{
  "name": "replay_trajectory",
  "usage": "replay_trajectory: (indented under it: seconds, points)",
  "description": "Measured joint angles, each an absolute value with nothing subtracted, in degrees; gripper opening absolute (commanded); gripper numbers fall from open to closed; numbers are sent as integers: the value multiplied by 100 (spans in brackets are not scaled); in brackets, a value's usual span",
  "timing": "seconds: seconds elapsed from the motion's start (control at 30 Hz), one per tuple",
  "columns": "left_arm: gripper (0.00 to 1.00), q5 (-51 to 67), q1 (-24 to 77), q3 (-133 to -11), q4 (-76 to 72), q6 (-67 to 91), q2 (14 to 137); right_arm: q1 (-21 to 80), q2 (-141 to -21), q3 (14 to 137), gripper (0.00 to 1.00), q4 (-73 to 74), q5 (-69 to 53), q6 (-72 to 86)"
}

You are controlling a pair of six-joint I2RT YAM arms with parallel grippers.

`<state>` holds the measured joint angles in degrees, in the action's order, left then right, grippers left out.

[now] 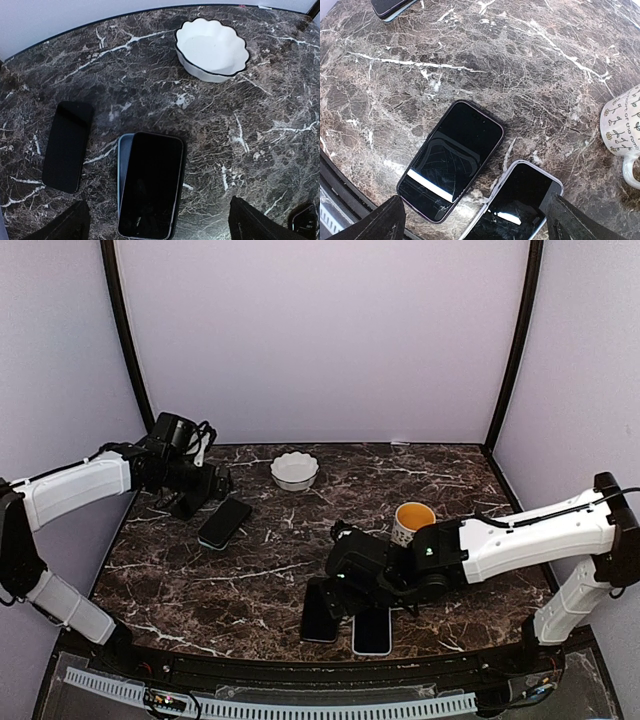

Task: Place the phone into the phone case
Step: Pick up the phone with the phone case from the phone case.

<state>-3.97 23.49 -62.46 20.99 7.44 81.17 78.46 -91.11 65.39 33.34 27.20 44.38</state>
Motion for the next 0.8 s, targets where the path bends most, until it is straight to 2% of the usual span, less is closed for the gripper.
replay_trajectory:
  seconds: [0.33,0.53,0.67,0.77,0.8]
  points:
    - [99,69,2075,-6466,2296,449,9583,7644,-8814,5885,99,2810,2550,4265]
    - [98,-172,2145,-6694,2432,163,10084,7583,-8820,5826,98,2609,2401,4180]
    - [90,-443,2311,-6726,2438,-40,10267,7568,-8868,5826,98,2539,2333,4145]
    - [78,-598,2381,-6744,2443,-139,10390,7564,-8901,5817,99,2488,2265,4121]
    - [77,-657,2397,-6772,2451,-167,10433,7564,-8910,5813,98,2475,2250,4119]
